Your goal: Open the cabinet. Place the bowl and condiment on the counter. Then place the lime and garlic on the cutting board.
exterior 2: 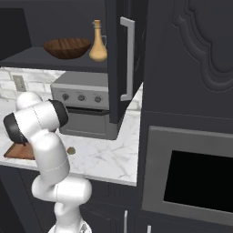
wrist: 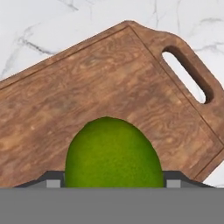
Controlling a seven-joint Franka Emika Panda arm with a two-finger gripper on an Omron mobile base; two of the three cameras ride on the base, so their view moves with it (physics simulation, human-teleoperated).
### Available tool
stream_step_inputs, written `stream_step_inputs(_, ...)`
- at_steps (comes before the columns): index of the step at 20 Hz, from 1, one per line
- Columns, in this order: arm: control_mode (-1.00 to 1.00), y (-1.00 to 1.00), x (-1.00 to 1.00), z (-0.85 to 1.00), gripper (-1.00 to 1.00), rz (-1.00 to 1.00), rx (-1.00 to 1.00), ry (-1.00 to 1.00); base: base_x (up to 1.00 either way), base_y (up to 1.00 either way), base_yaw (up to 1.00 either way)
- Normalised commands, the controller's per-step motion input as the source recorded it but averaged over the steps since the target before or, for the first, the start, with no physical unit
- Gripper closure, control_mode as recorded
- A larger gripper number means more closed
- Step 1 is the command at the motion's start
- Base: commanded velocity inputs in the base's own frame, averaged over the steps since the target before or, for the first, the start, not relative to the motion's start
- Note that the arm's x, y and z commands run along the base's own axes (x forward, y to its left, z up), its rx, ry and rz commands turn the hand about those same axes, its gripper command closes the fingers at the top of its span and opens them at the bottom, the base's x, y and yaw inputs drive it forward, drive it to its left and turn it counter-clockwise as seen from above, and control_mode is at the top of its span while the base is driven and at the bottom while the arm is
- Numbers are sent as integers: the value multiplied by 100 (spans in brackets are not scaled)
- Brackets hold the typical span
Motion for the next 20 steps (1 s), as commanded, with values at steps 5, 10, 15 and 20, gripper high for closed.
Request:
stream_step_inputs(5,-100,3,3,8,-100,2,0,-2,0,0,0)
stream_step_inputs(10,-100,0,-5,47,-100,1,0,-2,0,0,0)
stream_step_inputs(15,-100,-8,-43,58,-100,0,1,-3,0,0,0)
stream_step_inputs(20,-100,-39,-81,31,-100,-4,7,0,0,0,0)
